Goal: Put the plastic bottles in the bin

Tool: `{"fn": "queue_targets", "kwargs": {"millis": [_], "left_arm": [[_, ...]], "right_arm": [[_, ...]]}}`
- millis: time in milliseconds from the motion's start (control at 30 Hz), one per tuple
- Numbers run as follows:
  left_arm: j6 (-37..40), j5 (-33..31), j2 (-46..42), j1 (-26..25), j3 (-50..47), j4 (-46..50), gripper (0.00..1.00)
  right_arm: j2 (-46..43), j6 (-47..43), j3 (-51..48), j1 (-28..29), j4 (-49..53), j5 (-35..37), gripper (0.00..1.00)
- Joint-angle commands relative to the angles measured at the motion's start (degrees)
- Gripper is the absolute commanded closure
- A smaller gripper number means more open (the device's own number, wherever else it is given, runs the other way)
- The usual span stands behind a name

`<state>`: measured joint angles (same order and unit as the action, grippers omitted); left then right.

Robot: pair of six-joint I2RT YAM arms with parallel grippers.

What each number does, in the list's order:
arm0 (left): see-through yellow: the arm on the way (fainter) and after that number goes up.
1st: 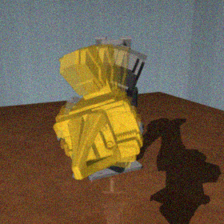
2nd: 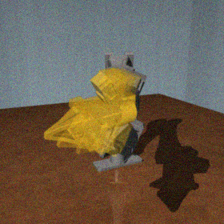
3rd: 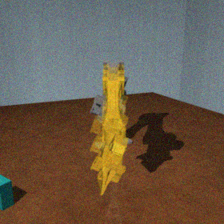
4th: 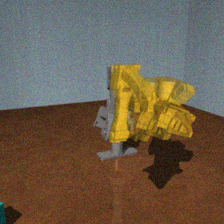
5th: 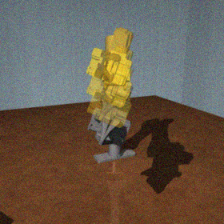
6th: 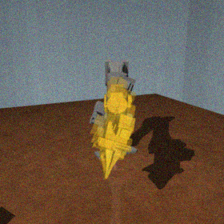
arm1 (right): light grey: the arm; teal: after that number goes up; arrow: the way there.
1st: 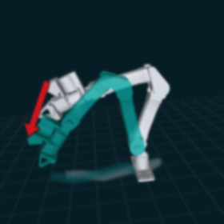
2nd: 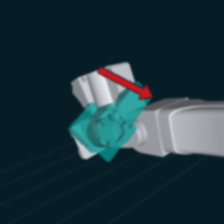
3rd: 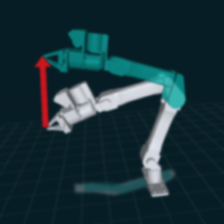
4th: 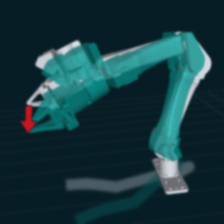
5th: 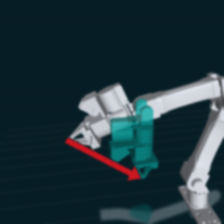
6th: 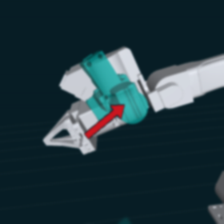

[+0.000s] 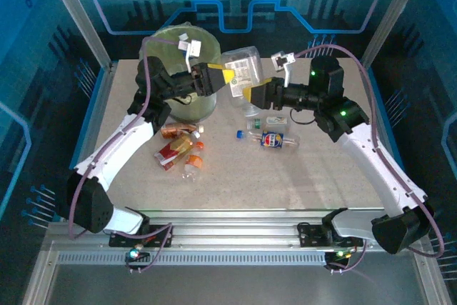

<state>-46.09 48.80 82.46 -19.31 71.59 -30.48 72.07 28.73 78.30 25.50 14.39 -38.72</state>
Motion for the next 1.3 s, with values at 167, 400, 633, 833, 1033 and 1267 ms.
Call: {"fn": "queue_targets", "kwargs": {"millis": [167,400,633,833,1033,1267], "left_arm": [[-5.3,6.4,2.1,-0.1,4.5,-10.3,0.10],[-5.3,7.1,0.9,-0.1,4.5,-10.4,0.44],[-4.9,7.3,-0.1,0.2,3.9,-10.2,0.68],[-2.0,3.8,-2.7,2.9,4.4,-6.6,0.77],[5.6,-3.2,-5.7,8.4,8.0,6.2,0.86],[25.4,-17.2,-5.9,13.9,21.4,36.7,0.88]], "right_arm": [[1.2,-1.0,1.8,1.8,-2.4,-5.1,0.70],[1.9,-0.8,1.9,1.9,-3.0,-5.6,0.67],[2.6,-1.1,2.2,2.2,-2.3,-5.0,0.57],[2.0,-3.9,2.6,2.2,3.2,0.7,0.04],[-0.1,-5.5,2.2,1.9,7.4,6.8,0.00],[-2.6,-6.3,1.8,1.7,12.5,15.7,0.00]]}}
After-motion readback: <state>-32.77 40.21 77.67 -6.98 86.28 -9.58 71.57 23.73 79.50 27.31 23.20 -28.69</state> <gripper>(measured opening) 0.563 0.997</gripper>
